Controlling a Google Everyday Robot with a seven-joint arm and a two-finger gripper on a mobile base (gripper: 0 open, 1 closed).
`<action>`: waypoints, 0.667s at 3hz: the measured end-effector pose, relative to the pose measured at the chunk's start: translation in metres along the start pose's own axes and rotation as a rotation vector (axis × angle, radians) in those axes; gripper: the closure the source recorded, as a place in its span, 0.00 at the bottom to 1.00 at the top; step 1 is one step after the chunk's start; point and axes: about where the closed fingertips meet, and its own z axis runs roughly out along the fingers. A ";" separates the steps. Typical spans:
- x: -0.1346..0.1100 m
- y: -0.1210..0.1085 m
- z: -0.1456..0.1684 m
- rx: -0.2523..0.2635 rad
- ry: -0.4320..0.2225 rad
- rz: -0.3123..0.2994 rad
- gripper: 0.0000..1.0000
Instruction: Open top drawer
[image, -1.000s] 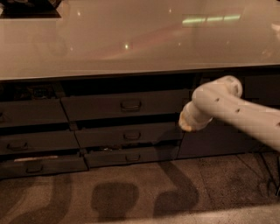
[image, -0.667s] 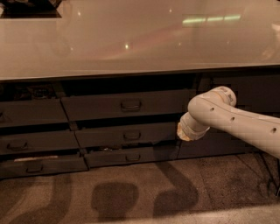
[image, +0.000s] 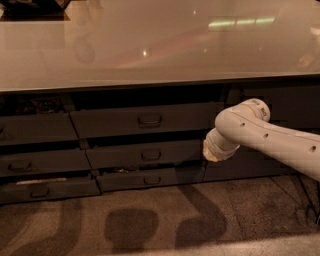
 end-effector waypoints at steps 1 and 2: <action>0.000 0.000 0.000 0.000 0.000 0.000 0.05; 0.005 -0.012 -0.004 0.001 0.021 0.010 0.00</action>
Offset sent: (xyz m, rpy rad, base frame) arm 0.0249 0.0001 0.0232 -0.0319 -0.0267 -0.0381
